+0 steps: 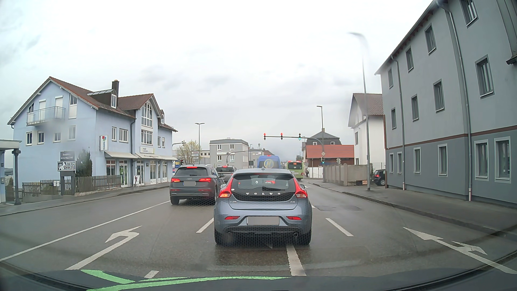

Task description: Follow the waypoints while adhering to traffic rules and regulations

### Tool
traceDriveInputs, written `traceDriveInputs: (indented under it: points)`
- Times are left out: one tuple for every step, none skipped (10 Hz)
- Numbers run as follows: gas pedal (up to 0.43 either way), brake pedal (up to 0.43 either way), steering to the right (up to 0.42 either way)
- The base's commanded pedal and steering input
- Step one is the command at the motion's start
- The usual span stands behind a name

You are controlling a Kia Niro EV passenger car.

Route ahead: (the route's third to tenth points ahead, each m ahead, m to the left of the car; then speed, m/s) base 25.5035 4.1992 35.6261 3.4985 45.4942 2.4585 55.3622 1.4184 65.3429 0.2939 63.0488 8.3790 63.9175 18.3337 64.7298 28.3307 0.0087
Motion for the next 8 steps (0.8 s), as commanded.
traceDriveInputs:
  points:
    - [0.0, 0.226, 0.004]
    - [0.0, 0.226, 0.004]
    - [0.0, 0.232, 0.004]
    - [0.0, 0.232, 0.003]
    - [0.0, 0.232, 0.004]
    - [0.0, 0.232, 0.003]
    - [0.0, 0.232, 0.004]
    - [0.0, 0.232, 0.003]
